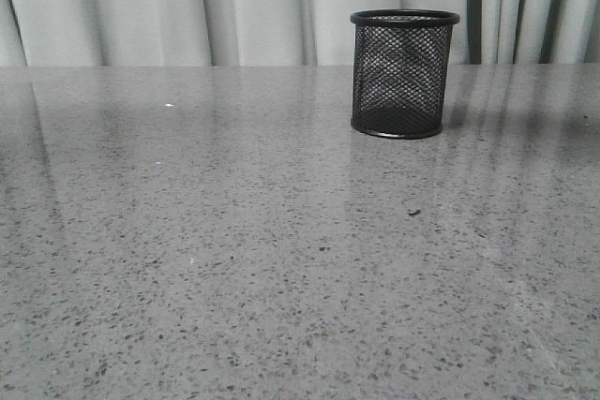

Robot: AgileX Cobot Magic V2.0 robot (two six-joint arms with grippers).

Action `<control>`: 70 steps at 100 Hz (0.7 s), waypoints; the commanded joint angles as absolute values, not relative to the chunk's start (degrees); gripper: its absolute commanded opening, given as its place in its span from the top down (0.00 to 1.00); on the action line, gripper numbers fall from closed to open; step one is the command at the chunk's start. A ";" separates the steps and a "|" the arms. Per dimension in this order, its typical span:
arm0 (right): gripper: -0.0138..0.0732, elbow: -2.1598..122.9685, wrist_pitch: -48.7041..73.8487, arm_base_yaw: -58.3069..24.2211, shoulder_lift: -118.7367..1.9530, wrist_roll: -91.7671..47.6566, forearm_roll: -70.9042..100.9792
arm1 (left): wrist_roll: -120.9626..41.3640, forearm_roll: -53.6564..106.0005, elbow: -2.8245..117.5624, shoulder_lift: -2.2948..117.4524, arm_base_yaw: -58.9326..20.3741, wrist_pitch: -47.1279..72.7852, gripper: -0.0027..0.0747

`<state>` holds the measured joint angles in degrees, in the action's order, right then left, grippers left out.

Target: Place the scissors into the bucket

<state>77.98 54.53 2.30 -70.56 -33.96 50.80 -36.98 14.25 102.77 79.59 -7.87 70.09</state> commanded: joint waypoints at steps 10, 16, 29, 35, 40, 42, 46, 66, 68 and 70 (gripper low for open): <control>0.90 88.73 59.60 2.61 -72.54 -23.56 37.17 | -36.00 25.68 104.78 75.67 3.83 67.66 0.50; 0.90 91.59 62.22 2.37 -74.22 -21.55 33.76 | -36.00 28.25 104.78 75.53 6.39 67.66 0.50; 0.90 95.52 66.71 1.43 -77.72 -19.17 29.40 | -36.00 31.38 104.78 75.53 9.18 67.88 0.50; 0.90 96.29 68.10 0.17 -78.96 -18.57 26.86 | -36.00 31.38 104.78 75.53 9.18 67.88 0.50; 0.90 96.67 68.54 -0.99 -80.00 -18.12 24.70 | -36.00 31.49 104.78 75.53 9.18 67.88 0.50; 0.90 96.65 68.54 -1.52 -80.20 -17.83 23.96 | -36.00 31.48 104.78 75.53 9.18 67.88 0.50; 0.90 96.65 68.34 -2.48 -80.86 -17.46 22.67 | -36.00 31.48 104.78 75.53 9.18 67.88 0.50; 0.90 96.79 66.81 -5.02 -84.37 -17.24 20.63 | -36.00 31.48 104.78 75.53 9.18 67.88 0.50; 0.90 96.79 66.51 -5.02 -84.65 -17.24 20.63 | -36.00 31.48 104.78 75.53 9.18 67.88 0.50; 0.90 96.79 66.36 -5.02 -84.77 -17.24 20.63 | -36.00 31.48 104.78 75.53 9.18 67.88 0.50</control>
<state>94.72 70.17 -4.80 -85.57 -17.41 20.28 -36.65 28.88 102.84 77.22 9.05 70.45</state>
